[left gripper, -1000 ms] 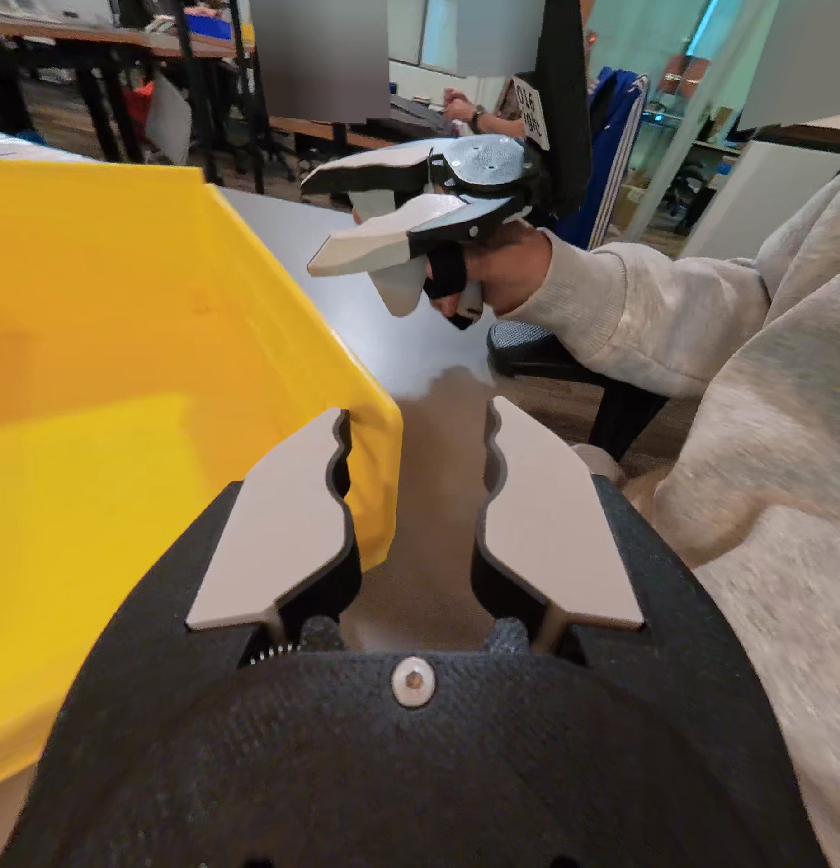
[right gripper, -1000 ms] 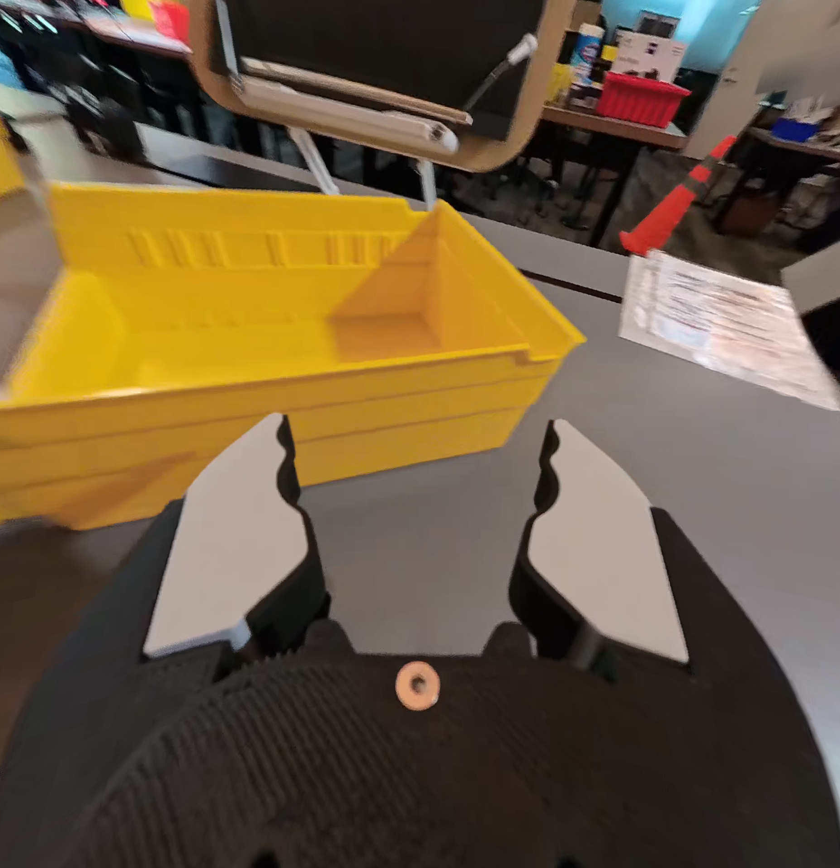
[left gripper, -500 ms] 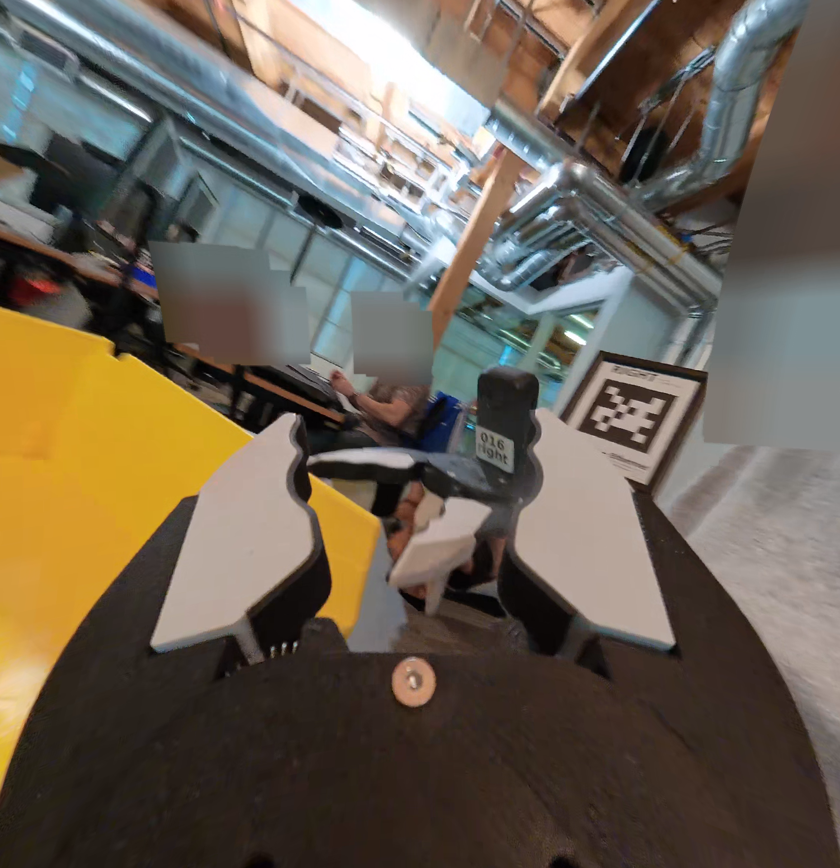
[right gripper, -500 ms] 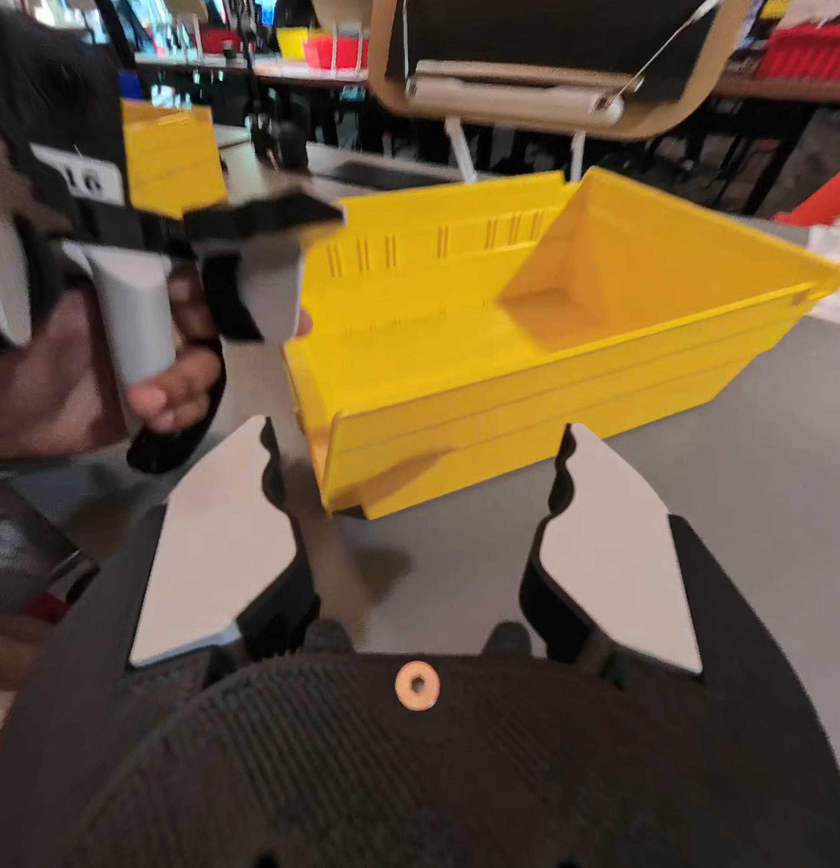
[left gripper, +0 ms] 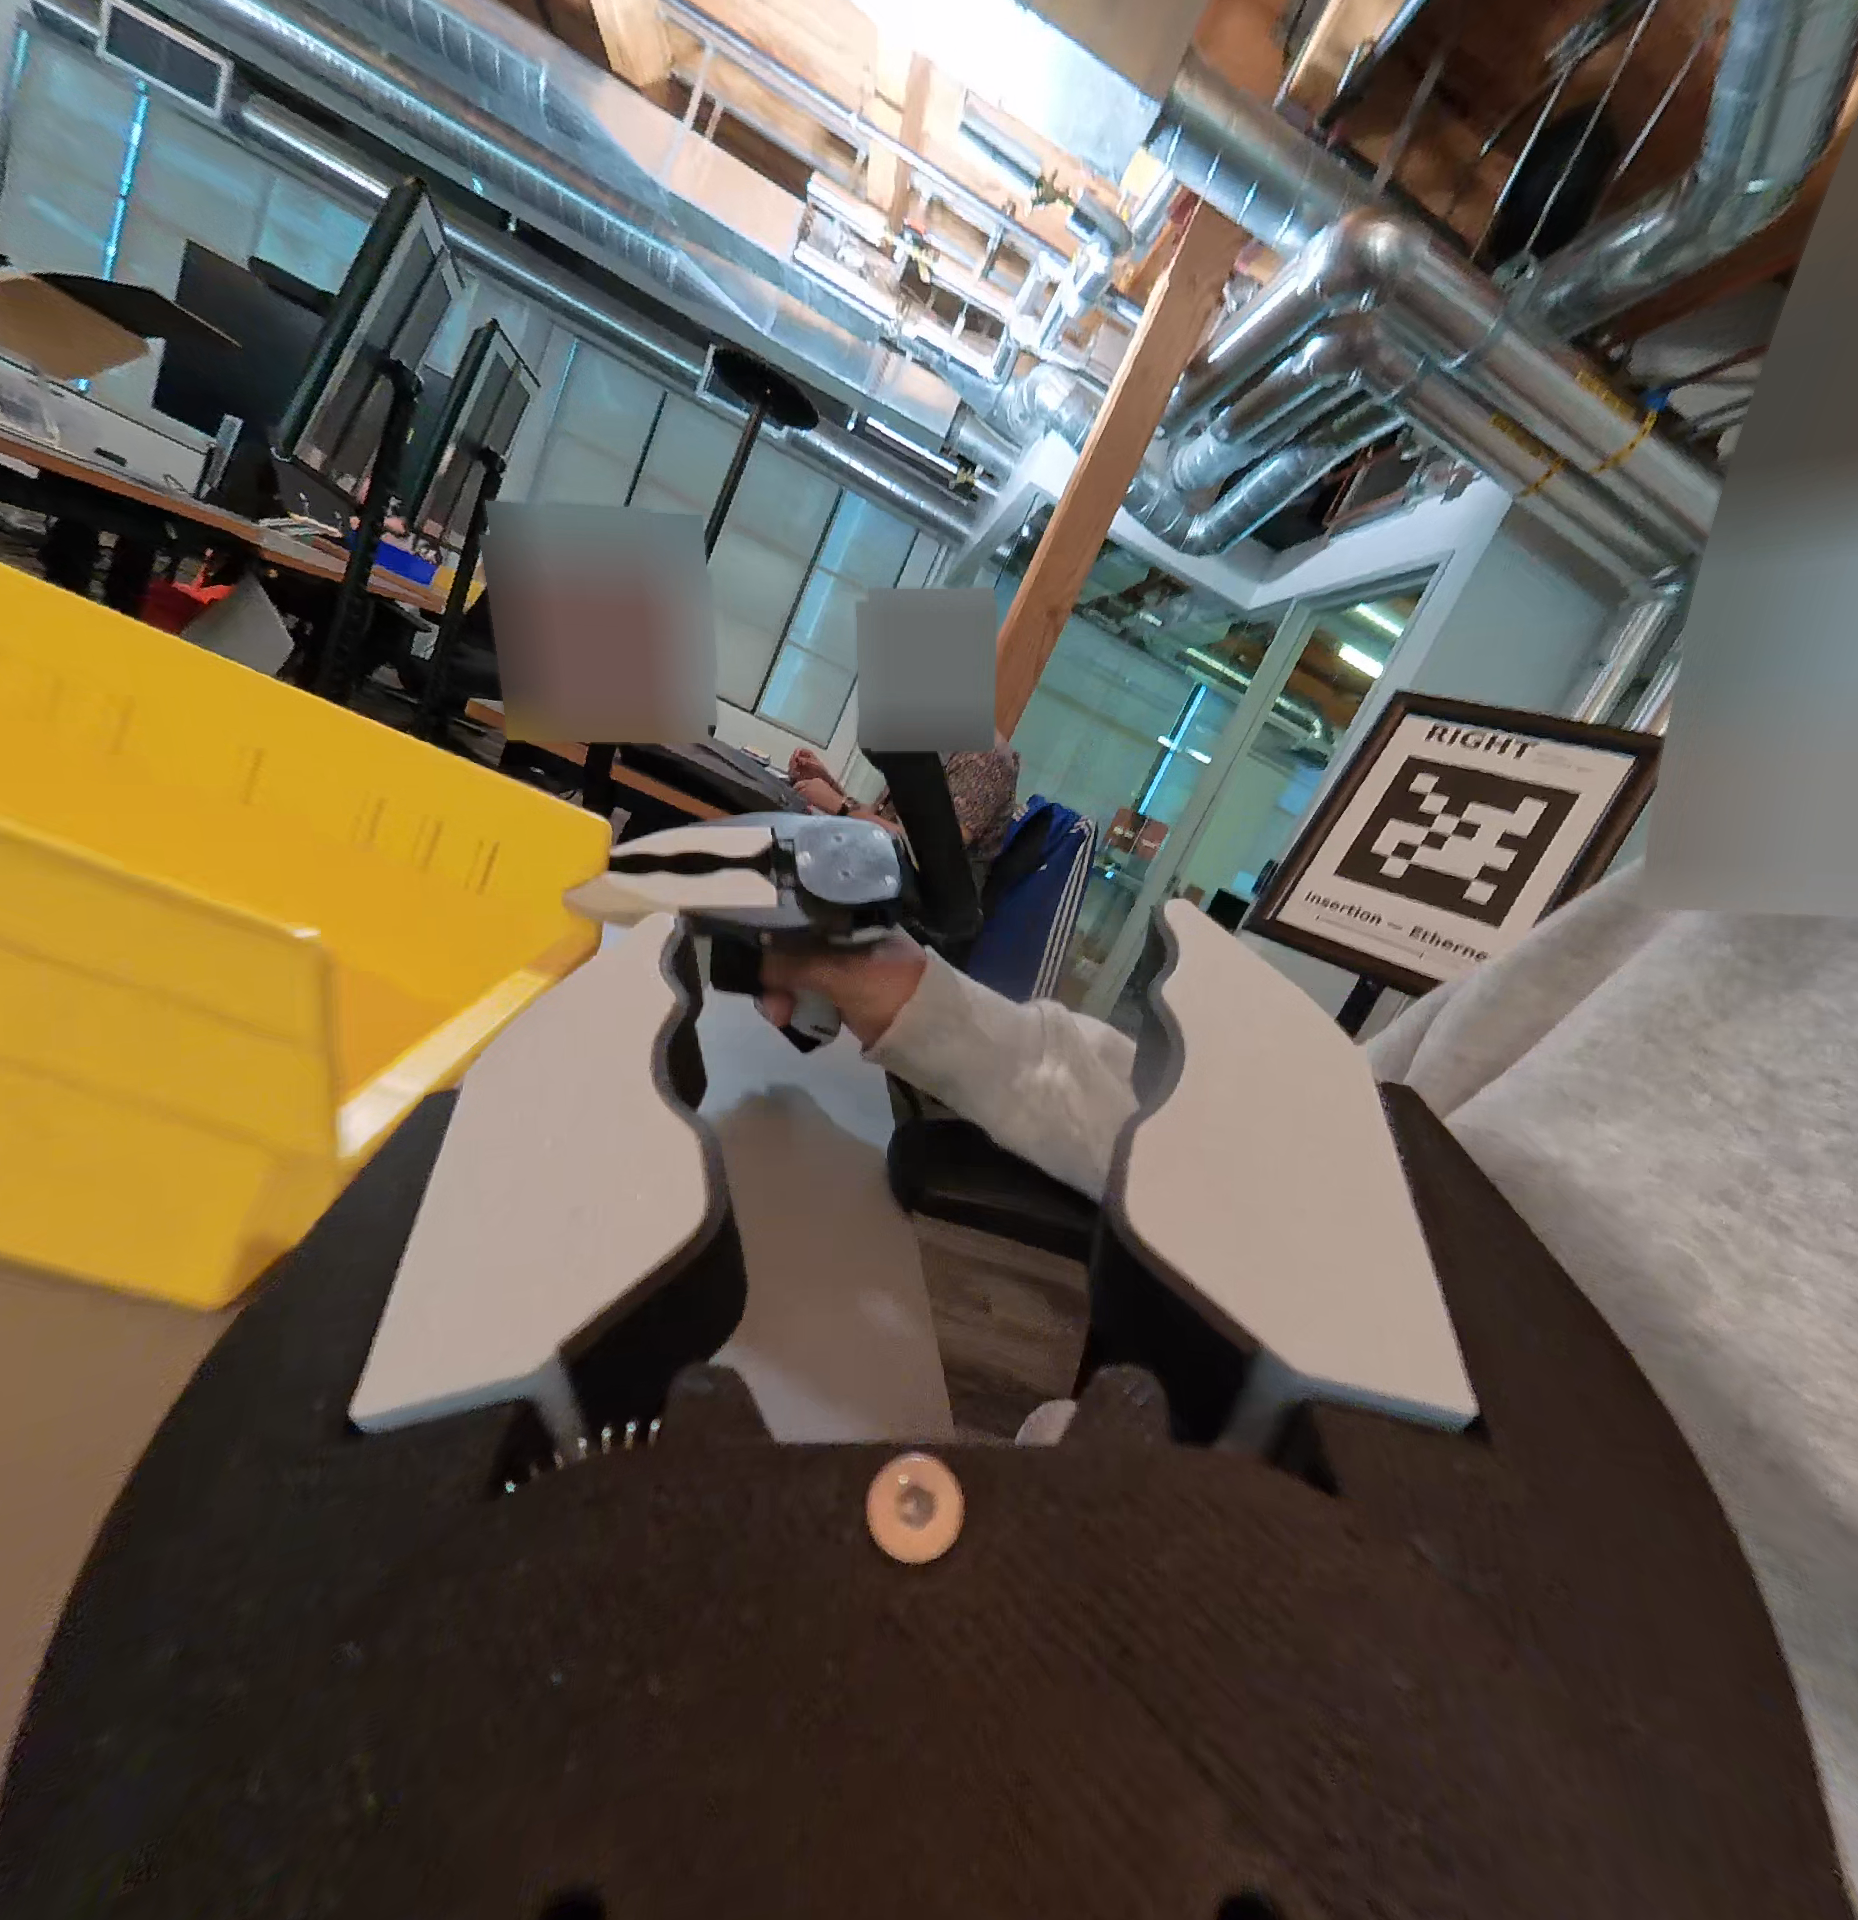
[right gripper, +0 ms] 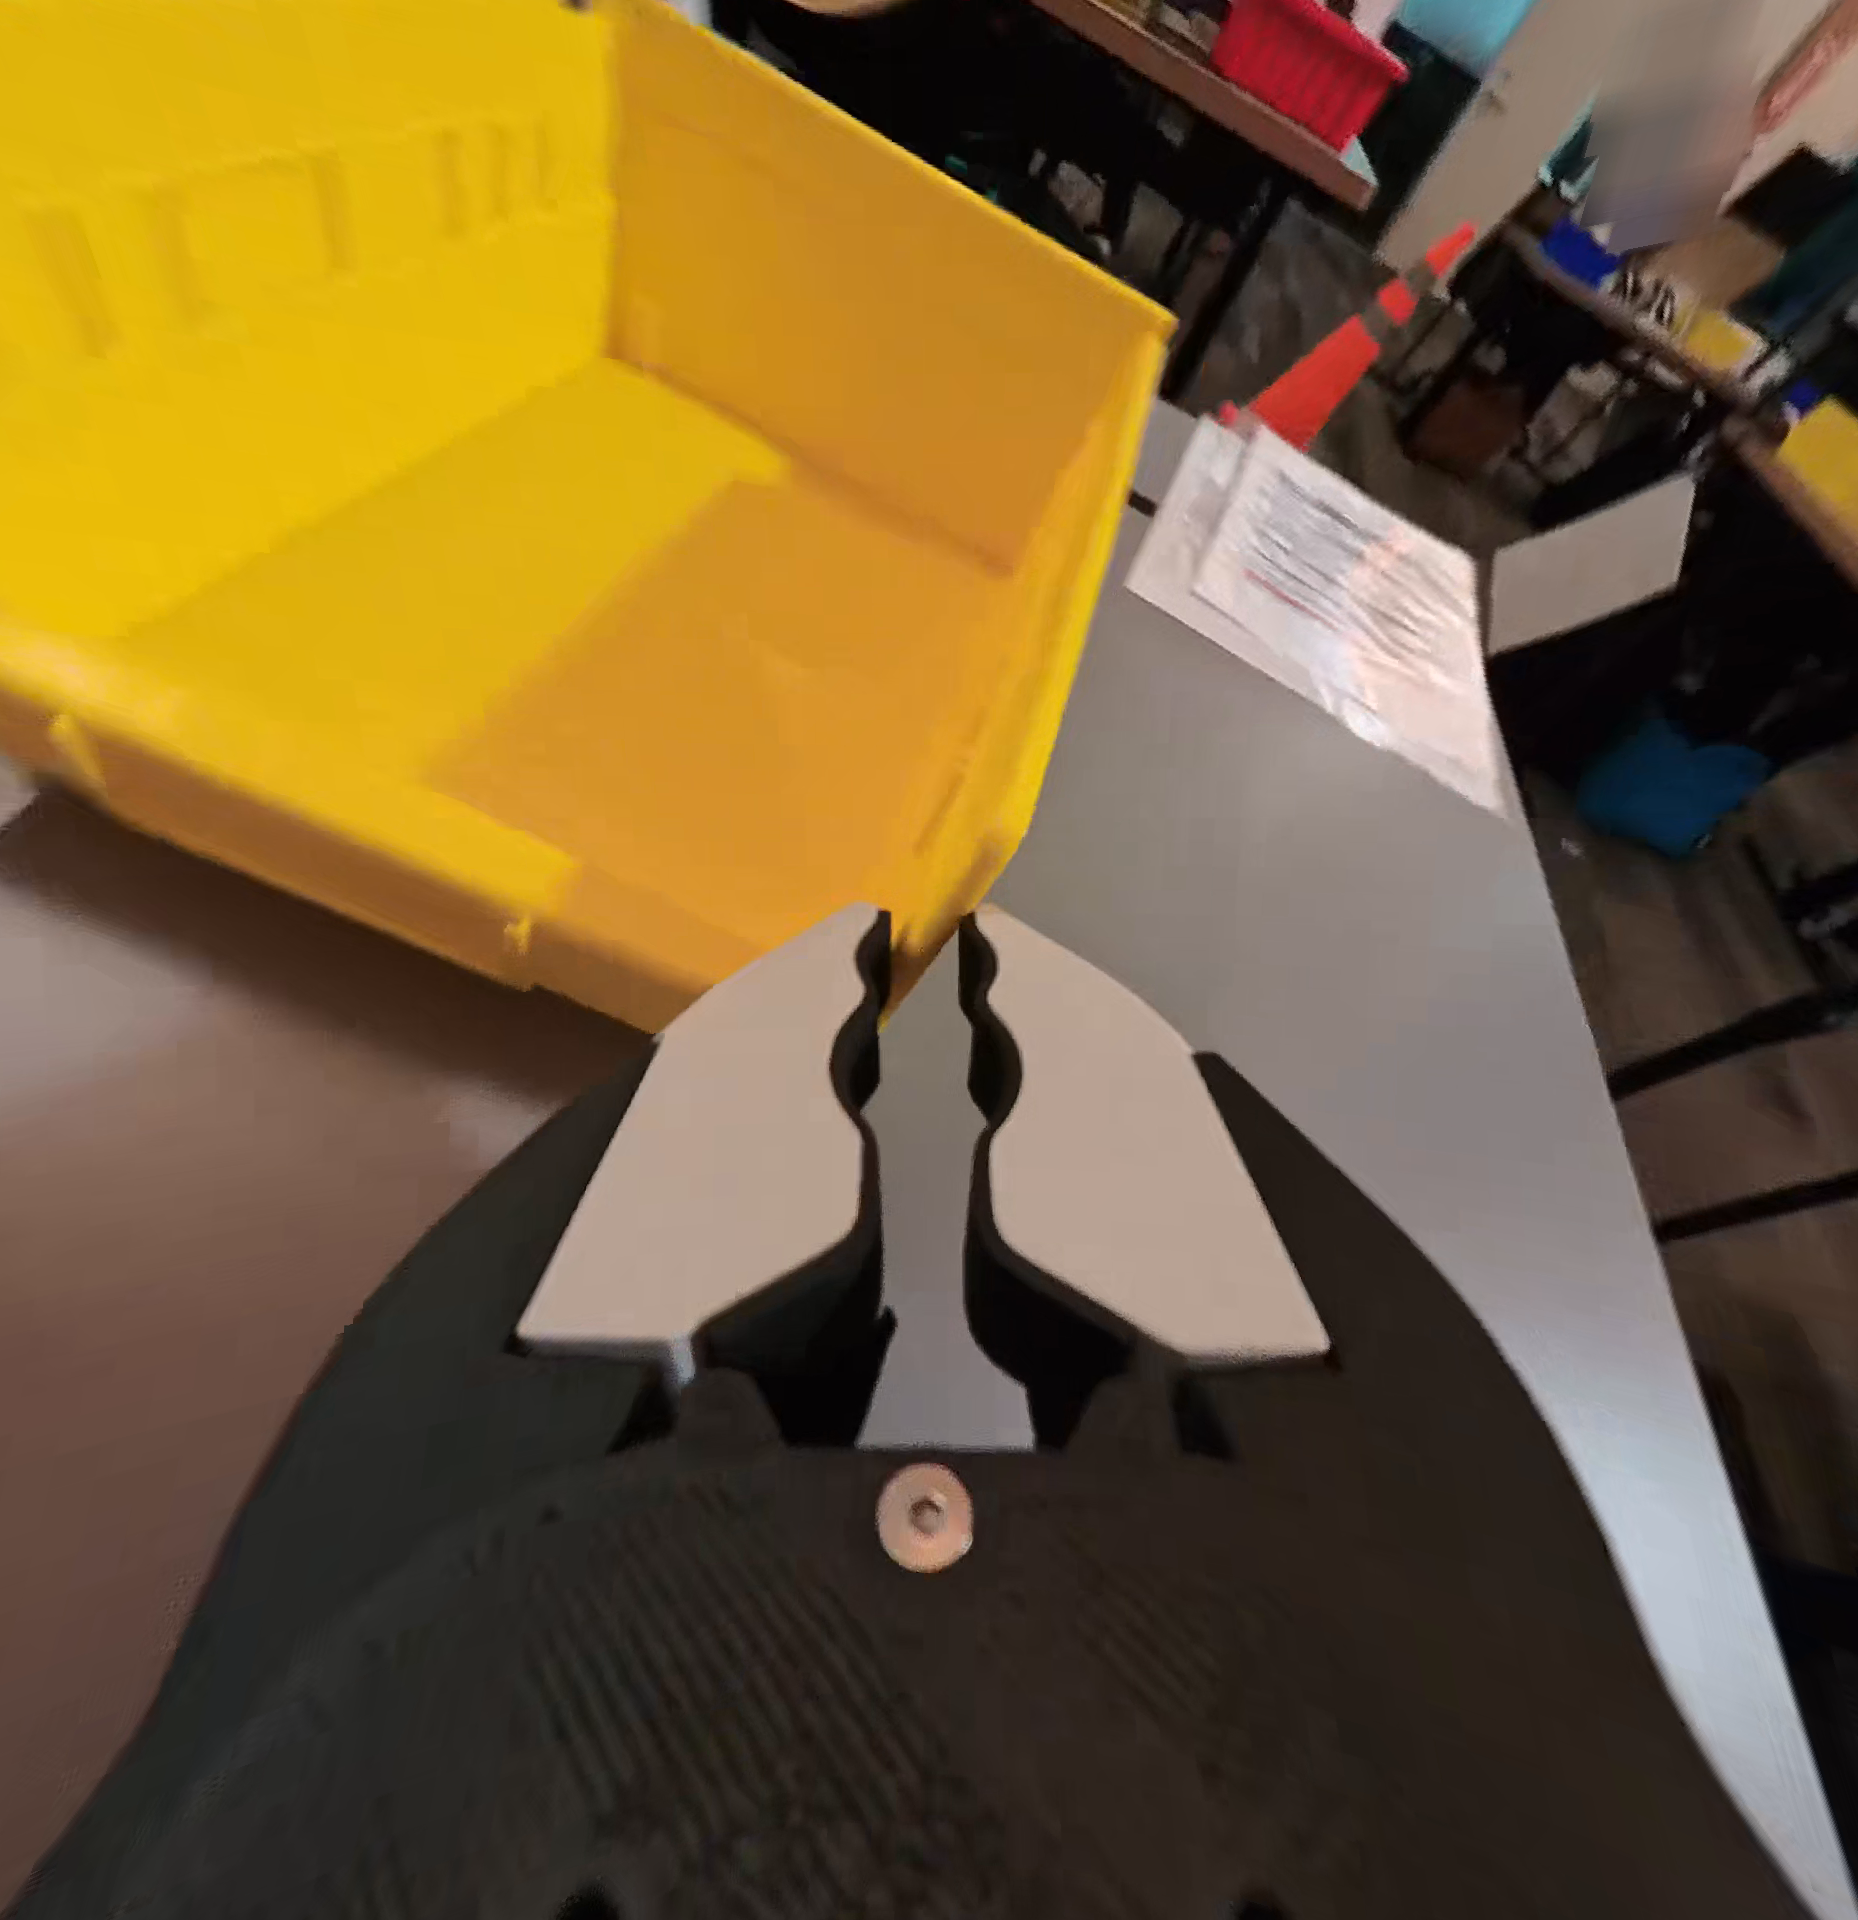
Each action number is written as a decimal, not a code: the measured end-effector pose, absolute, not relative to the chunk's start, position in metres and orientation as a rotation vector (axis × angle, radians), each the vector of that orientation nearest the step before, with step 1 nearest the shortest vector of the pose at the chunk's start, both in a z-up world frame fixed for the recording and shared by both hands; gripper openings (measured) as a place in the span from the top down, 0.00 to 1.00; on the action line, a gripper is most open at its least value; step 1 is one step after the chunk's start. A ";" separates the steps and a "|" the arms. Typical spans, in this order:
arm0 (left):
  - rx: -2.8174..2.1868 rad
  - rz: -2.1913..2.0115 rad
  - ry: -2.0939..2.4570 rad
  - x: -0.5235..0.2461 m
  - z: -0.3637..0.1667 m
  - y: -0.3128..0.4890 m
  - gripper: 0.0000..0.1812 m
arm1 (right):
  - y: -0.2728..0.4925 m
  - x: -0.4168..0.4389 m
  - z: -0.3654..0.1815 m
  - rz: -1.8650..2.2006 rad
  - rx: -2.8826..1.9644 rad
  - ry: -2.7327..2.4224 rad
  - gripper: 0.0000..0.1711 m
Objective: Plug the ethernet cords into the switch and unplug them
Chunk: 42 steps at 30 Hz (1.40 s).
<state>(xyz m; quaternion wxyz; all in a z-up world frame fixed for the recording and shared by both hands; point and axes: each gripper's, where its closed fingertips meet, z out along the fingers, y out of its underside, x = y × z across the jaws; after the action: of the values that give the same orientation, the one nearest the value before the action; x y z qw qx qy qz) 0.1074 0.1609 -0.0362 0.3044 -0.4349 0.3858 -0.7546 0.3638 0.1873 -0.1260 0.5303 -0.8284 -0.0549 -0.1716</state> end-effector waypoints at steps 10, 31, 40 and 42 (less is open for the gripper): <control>-1.181 -1.936 0.971 0.084 -0.034 0.172 0.57 | 0.118 0.532 -0.126 -0.511 -1.889 0.309 0.92; -1.251 -2.024 1.017 0.102 -0.053 0.163 0.57 | 0.113 0.542 -0.110 -0.308 -1.720 0.465 0.70; -1.239 -2.030 1.055 0.104 -0.052 0.158 0.57 | 0.099 0.514 -0.117 0.011 -1.770 0.474 0.94; -1.240 -2.029 1.056 0.104 -0.052 0.159 0.58 | 0.097 0.514 -0.116 -0.009 -1.761 0.466 0.93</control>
<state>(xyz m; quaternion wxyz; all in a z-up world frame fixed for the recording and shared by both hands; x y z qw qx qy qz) 0.1038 0.1589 -0.0522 0.2666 -0.4595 0.3913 -0.7515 0.5144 0.0971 -0.1161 0.6131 -0.7637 0.2022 -0.0041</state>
